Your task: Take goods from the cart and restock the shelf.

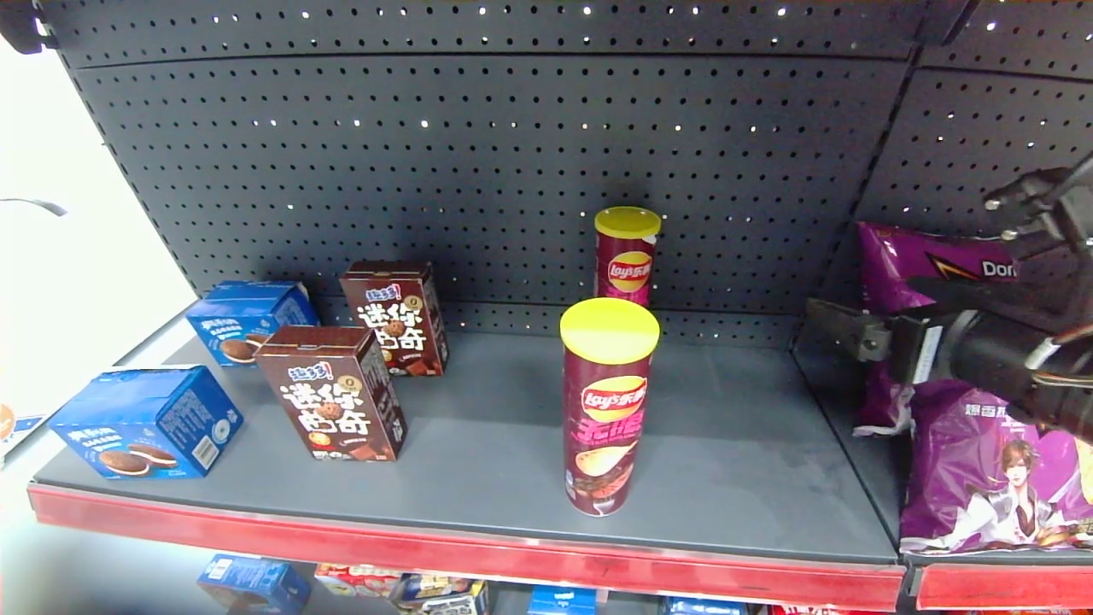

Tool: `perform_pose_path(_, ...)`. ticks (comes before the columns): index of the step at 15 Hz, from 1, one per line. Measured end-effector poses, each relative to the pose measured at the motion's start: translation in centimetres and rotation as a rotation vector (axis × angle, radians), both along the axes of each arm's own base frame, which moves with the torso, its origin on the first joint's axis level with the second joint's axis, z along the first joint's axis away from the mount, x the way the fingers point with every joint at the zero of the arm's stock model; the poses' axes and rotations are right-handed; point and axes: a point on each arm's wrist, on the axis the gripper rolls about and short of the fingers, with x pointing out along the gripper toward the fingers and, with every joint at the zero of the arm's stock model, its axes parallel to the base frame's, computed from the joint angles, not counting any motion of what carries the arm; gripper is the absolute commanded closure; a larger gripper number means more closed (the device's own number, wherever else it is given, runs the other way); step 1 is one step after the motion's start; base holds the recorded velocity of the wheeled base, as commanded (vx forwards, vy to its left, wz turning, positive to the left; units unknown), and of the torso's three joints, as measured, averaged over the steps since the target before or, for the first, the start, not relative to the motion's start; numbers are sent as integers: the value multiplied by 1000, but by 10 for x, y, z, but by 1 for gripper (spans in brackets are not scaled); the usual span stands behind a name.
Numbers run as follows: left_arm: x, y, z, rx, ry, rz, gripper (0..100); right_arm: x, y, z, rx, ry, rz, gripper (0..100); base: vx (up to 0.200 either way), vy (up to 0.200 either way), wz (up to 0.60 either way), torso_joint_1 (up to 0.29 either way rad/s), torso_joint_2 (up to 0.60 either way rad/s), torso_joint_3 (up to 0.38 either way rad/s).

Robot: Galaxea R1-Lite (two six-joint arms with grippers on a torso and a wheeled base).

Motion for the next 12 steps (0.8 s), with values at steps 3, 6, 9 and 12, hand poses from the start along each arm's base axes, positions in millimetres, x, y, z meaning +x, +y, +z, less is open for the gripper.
perform_pose_path(3, 0, 0, 0, 0, 0, 0, 0, -37, -30, 4, -21, -74, -67, 0, 0, 0, 0, 0, 0, 0)
perform_pose_path(6, 0, 0, 0, 0, 0, 0, 0, -70, -56, 8, 6, -153, -140, 0, 0, 0, 0, 0, 0, 0)
perform_pose_path(9, 0, 0, 0, 0, 0, 0, 0, -108, -72, 2, 18, -168, -171, 0, 0, 0, 0, 0, 0, 0)
perform_pose_path(12, 0, 0, 0, 0, 0, 0, 0, -144, -80, -19, 24, -174, -185, 0, 0, 0, 0, 0, 0, 0)
